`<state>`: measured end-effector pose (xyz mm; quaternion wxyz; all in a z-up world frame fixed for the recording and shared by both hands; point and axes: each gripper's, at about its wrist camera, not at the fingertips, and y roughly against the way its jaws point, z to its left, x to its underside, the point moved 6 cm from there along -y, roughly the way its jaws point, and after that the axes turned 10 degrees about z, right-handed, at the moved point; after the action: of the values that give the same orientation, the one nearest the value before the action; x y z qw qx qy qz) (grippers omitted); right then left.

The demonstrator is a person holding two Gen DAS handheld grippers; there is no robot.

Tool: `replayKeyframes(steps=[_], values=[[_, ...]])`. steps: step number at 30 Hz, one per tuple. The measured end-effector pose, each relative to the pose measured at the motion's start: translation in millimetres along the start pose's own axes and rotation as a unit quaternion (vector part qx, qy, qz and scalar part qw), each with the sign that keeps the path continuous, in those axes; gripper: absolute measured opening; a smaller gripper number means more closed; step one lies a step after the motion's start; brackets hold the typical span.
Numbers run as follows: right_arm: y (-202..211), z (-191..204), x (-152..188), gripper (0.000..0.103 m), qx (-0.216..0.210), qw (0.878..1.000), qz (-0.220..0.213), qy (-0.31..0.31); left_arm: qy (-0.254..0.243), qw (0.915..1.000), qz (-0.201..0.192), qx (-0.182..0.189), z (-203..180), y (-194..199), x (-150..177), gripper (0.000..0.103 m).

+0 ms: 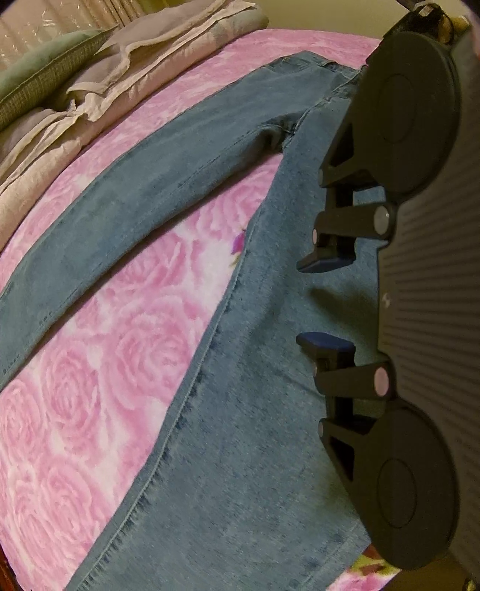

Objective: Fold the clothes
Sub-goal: 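Open the right tool and release the waistband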

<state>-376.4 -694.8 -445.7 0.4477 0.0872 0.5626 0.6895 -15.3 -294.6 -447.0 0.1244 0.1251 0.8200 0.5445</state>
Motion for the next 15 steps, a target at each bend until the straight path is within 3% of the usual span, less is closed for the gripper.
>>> replayKeyframes(steps=[4, 11, 15], values=[[-17, -3, -3, 0.004, 0.014, 1.0, 0.017, 0.023, -0.001, 1.0, -0.007, -0.002, 6, 4, 3, 0.029], [-23, -3, 6, 0.003, 0.078, 0.996, 0.021, 0.023, -0.004, 0.9993, -0.025, -0.027, 32, 10, 3, 0.029], [-25, -3, 1, 0.006, 0.11, 0.993, 0.025, -0.033, -0.006, 0.9976, -0.043, -0.053, 61, 26, -5, 0.029]])
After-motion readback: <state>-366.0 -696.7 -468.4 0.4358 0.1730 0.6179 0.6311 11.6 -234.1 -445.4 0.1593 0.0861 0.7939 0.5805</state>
